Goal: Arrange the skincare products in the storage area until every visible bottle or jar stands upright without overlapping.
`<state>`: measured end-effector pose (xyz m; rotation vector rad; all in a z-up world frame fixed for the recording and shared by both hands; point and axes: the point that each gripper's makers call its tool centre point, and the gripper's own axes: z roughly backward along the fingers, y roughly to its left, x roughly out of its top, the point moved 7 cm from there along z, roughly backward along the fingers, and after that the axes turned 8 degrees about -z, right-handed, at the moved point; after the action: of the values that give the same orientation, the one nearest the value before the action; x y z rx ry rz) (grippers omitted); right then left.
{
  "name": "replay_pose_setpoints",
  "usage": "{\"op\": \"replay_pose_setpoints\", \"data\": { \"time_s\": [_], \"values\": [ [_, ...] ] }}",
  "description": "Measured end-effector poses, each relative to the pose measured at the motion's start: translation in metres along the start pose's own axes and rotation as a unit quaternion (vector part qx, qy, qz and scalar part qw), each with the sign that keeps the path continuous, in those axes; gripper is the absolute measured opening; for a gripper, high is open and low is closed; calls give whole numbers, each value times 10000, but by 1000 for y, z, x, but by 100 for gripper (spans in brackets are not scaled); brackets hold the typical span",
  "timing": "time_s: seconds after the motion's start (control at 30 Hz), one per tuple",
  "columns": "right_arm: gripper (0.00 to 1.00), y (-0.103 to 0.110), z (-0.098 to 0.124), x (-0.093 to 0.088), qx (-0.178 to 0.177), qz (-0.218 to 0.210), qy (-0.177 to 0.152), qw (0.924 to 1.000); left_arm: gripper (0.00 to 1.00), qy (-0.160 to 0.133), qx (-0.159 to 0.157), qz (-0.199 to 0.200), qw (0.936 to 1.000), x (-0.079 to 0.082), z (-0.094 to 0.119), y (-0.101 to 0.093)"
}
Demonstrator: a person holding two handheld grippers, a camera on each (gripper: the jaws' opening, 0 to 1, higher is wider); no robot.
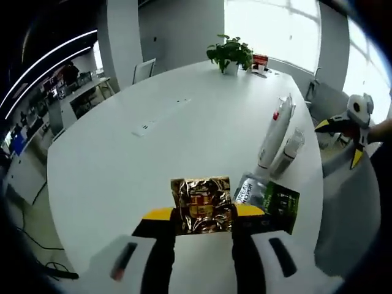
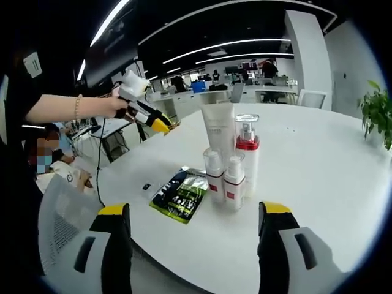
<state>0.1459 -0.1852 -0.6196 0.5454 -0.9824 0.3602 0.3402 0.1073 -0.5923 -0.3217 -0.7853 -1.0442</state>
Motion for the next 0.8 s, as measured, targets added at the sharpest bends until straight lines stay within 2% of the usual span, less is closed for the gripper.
{"op": "replay_pose_setpoints", "data": {
  "time_s": [0.13,0.17,0.43,0.5,0.57,0.6,0.67,0.8],
  "values": [
    [82,2,-1,0,75,27,-18,10000,37,-163,140,117,9997,5,17,-15],
    [80,2,0,1,82,49,-30,9999,37,-179,153,126,9996,5,14,-13],
    [75,10,-1,1,341,151,-49,9993,37,-382,377,295,9981,10,42,-43],
    [74,11,-1,5,388,108,-125,9991,37,-437,451,337,9975,10,44,-47],
    [68,10,-1,13,285,253,-378,9986,37,-464,522,375,9969,12,52,-56],
    [67,13,1,16,352,182,-428,9983,37,-447,571,418,9965,14,54,-60],
    [67,14,-1,17,421,35,-437,9982,37,-424,611,471,9961,17,58,-70],
    [66,21,-3,15,543,190,-340,9978,37,-420,661,553,9954,13,62,-78]
  ]
}}
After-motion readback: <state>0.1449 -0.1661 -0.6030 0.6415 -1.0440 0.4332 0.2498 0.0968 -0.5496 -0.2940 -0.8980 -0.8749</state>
